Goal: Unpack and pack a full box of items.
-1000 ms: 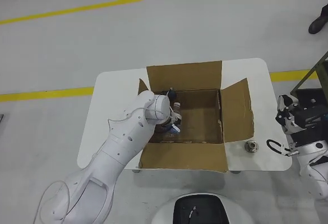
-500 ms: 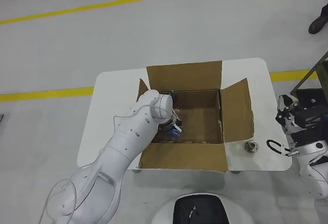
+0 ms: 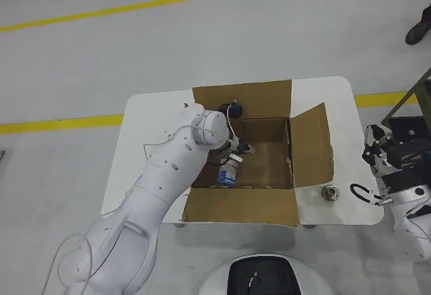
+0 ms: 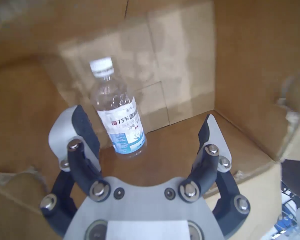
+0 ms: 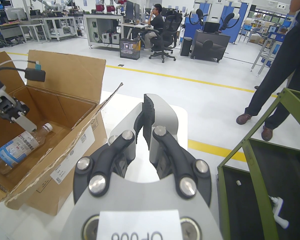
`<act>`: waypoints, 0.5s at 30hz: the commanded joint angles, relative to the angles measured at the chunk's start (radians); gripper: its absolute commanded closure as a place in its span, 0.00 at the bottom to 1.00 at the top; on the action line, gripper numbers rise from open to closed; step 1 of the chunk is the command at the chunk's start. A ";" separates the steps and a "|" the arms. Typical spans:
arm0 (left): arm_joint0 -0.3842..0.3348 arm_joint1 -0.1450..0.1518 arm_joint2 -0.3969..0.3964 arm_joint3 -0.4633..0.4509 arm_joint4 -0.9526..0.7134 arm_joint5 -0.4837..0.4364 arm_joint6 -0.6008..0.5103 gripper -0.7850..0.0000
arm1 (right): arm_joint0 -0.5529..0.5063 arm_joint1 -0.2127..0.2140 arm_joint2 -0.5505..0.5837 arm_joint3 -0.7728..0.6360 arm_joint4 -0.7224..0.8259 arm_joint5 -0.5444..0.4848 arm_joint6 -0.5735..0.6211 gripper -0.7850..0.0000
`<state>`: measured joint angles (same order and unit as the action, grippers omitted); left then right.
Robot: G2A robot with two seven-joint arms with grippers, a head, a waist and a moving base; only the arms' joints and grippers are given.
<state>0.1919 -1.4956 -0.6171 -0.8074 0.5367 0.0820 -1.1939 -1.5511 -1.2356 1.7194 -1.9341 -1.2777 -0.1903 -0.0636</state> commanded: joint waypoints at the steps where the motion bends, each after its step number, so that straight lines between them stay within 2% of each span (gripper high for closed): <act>1: 0.007 0.017 -0.035 -0.048 -0.008 -0.016 -0.011 0.00 | 0.000 0.000 0.000 0.000 0.000 0.000 0.000 1.00; 5: 0.035 0.065 -0.111 -0.176 0.061 0.006 -0.023 0.00 | 0.000 0.000 0.000 0.000 0.000 0.000 0.000 1.00; 8: 0.075 0.104 -0.166 -0.319 0.156 0.027 -0.051 0.00 | 0.000 0.000 0.000 0.000 0.000 0.000 0.000 1.00; 12: 0.152 0.163 -0.301 -0.542 0.237 0.036 -0.116 0.00 | 0.000 0.000 0.000 0.000 0.000 0.000 0.000 1.00; 15: 0.200 0.195 -0.396 -0.669 0.300 0.045 -0.160 0.00 | 0.000 0.000 0.000 0.000 0.000 0.000 0.000 1.00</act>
<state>0.3748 -1.3112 -0.9760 -1.4232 0.8128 0.1247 -1.3395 -1.5511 -1.2356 1.7194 -1.9341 -1.2777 -0.1903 -0.0636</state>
